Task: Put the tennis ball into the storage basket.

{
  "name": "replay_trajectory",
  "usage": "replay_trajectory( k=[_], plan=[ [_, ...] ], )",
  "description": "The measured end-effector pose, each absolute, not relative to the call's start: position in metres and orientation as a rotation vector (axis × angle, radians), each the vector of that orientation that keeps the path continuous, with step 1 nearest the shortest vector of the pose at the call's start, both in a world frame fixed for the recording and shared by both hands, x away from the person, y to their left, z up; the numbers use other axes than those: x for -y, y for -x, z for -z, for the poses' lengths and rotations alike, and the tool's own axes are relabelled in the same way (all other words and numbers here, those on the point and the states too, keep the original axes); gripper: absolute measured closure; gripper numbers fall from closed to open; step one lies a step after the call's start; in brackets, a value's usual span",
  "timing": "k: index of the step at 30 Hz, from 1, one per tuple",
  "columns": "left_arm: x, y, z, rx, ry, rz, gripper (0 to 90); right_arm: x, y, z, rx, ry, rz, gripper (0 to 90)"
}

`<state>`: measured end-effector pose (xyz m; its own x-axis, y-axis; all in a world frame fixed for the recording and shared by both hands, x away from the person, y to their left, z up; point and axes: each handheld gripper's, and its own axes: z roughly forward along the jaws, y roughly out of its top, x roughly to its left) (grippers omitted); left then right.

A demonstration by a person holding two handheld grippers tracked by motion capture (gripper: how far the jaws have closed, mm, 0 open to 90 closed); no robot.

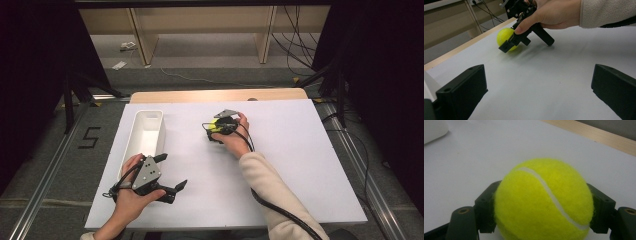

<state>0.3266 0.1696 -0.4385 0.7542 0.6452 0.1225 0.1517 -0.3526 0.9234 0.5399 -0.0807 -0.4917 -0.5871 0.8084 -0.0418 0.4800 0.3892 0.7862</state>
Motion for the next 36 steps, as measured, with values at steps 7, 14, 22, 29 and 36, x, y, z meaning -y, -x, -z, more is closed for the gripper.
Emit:
replay_trajectory(
  k=[7, 14, 22, 29, 36],
  plan=[
    [-0.17, -0.327, 0.439, -0.613, -1.893, -0.584, 0.0, 0.08, -0.536, 0.483, -2.225, -1.091, -1.099, 26.9],
    [-0.169, -0.326, 0.439, -0.612, -1.897, -0.584, 0.0, 0.08, -0.529, 0.474, -2.217, -1.066, -1.138, 26.9],
    [-0.17, -0.327, 0.439, -0.613, -1.897, -0.587, 0.0, 0.079, -0.523, 0.465, -2.21, -1.034, -1.17, 26.9],
    [-0.17, -0.327, 0.439, -0.61, -1.897, -0.592, 0.0, 0.078, -0.515, 0.455, -2.195, -1.0, -1.206, 26.9],
    [-0.169, -0.326, 0.439, -0.616, -1.899, -0.588, 0.0, 0.075, -0.509, 0.446, -2.202, -0.972, -1.247, 26.9]
  ],
)
